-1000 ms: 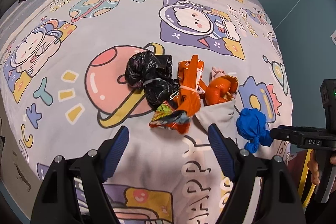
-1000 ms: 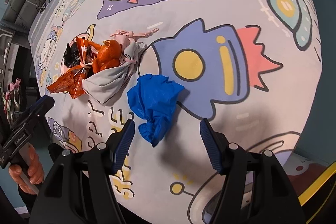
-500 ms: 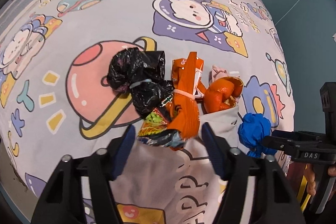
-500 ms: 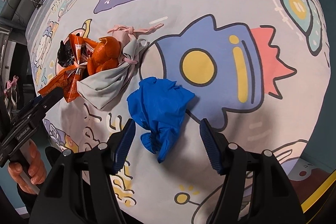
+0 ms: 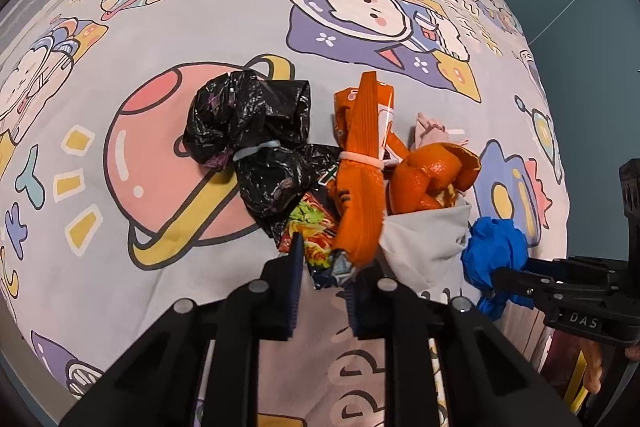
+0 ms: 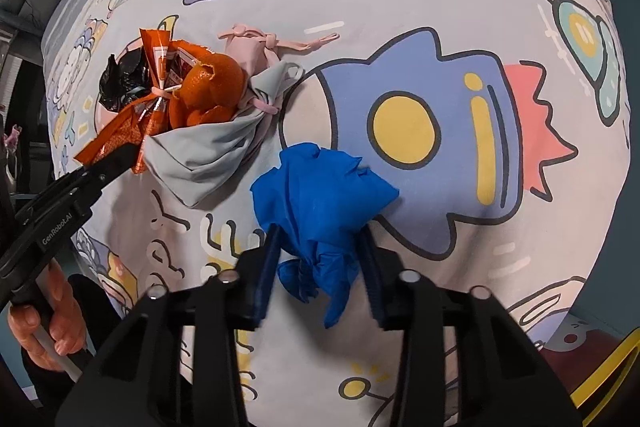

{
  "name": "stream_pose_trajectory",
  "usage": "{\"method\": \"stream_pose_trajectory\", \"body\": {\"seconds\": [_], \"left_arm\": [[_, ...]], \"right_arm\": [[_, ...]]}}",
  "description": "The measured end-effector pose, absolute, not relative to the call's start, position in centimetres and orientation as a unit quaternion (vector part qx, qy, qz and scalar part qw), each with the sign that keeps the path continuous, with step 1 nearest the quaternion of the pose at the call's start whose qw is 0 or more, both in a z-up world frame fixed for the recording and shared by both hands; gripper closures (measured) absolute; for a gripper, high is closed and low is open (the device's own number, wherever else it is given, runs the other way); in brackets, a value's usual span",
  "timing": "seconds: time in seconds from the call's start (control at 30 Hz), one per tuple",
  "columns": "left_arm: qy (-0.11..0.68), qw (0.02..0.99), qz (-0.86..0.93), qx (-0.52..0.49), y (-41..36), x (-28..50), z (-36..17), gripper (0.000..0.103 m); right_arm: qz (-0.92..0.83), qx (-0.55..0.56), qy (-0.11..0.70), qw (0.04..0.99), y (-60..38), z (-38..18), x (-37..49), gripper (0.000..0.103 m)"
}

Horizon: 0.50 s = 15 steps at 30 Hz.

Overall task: Collect trash
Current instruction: 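Grasp the orange snack wrapper with the left tool while the right tool grasps the blue glove, then lift and carry the orange wrapper and blue glove over the yellow bin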

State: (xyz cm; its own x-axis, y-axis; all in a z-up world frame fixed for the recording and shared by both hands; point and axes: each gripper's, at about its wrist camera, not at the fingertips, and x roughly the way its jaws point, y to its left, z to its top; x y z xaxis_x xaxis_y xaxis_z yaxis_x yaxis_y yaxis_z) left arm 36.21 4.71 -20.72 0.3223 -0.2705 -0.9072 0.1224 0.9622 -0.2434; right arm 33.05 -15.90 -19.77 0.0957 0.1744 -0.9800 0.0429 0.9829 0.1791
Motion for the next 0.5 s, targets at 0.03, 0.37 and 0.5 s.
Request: {"method": "stream_pose_trajectory", "body": {"seconds": [0.03,0.37,0.5], "left_arm": [[0.569,0.81,-0.122,-0.067,4.7,36.2,-20.7,0.089],[0.566,0.81,-0.124,-0.088,5.8,34.8,-20.1,0.093],[0.565,0.81,-0.123,-0.099,6.8,34.0,-19.5,0.093]], "right_arm": [[0.045,0.078,0.671,0.736,-15.8,-19.8,33.1,0.076],[0.052,0.068,0.659,0.748,-15.8,-18.8,32.0,0.091],[0.052,0.073,0.654,0.751,-16.2,-18.2,31.1,0.092]]}}
